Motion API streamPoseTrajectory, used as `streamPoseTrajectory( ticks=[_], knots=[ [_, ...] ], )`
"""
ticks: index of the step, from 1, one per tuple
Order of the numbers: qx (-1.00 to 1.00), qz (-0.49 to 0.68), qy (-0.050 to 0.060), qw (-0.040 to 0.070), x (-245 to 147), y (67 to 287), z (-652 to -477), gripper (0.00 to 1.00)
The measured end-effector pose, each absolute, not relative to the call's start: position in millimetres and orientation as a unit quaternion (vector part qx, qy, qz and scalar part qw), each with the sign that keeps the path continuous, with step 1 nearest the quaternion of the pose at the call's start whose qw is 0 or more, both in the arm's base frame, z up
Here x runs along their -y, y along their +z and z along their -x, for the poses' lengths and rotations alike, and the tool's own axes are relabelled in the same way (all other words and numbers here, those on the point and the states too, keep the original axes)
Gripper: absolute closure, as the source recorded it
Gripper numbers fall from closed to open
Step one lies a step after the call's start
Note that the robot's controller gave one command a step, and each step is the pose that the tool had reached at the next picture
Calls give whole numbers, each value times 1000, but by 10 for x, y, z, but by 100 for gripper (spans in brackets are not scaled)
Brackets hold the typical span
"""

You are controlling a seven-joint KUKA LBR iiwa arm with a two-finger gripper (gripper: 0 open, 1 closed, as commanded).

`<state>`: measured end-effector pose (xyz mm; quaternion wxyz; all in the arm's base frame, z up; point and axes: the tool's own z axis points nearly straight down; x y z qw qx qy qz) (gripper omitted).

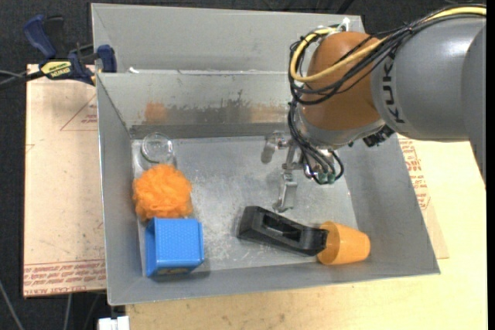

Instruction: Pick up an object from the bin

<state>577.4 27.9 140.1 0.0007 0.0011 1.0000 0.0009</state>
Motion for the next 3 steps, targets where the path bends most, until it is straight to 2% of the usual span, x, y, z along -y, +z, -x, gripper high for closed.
streamPoseTrajectory(
  ticks=[1, 2, 3],
  knots=[
    [-1000, -1, 1, 1, -279, 1401, -5774, 0],
    [-1000, 25, 1, 5, -255, 1231, -5692, 0],
    [-992, 128, 1, 2, -12, 891, -5412, 0]
  ],
)
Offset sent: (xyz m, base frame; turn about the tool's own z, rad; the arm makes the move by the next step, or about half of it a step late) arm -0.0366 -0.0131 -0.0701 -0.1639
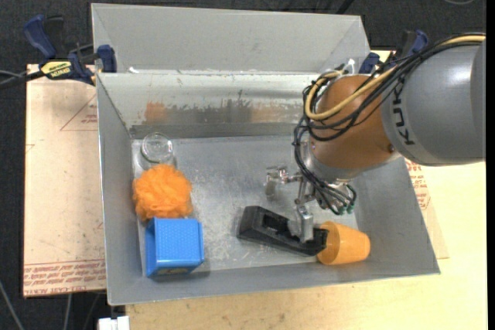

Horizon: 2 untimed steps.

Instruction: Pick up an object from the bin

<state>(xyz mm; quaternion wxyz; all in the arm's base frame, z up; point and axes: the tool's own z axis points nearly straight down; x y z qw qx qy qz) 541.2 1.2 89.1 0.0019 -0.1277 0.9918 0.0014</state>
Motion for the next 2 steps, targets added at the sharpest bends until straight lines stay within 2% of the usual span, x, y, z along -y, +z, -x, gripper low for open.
streamPoseTrajectory(
  ticks=[1, 2],
  knots=[
    [-989, 146, -1, 7, -85, 796, -5120, 0],
    [-990, 141, 0, 4, -159, 782, -5024, 0]
  ],
)
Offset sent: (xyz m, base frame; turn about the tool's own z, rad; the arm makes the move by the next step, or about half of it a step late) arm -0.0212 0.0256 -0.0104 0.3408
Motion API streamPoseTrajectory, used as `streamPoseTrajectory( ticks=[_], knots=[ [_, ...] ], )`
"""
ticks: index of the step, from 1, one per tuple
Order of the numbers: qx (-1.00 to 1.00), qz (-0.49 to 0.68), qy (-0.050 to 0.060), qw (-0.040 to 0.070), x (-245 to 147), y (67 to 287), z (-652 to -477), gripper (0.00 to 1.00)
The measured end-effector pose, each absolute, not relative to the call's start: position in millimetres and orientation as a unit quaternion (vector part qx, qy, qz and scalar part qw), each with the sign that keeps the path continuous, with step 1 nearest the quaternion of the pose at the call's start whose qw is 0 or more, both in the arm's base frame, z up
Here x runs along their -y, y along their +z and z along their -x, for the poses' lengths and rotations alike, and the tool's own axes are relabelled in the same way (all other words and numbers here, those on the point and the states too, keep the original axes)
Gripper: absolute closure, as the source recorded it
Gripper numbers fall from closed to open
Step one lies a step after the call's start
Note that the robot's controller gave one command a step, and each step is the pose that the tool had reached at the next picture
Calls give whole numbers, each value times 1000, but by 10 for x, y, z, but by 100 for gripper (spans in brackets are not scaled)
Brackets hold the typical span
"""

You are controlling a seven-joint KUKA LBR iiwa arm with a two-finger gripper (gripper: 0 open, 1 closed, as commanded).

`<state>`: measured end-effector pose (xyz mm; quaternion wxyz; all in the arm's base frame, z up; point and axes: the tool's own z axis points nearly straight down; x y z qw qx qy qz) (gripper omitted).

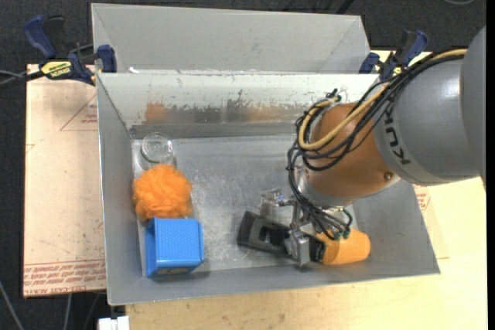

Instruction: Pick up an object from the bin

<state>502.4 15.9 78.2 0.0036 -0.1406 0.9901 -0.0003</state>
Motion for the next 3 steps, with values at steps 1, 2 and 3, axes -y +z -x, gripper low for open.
streamPoseTrajectory(
  ticks=[1, 2, 3],
  knots=[
    [-998, 56, 0, 5, -601, 726, -5008, 100],
    [-998, 56, 0, 5, -601, 726, -5008, 100],
    [-997, 73, 1, 9, -667, 2498, -5083, 100]
  ],
)
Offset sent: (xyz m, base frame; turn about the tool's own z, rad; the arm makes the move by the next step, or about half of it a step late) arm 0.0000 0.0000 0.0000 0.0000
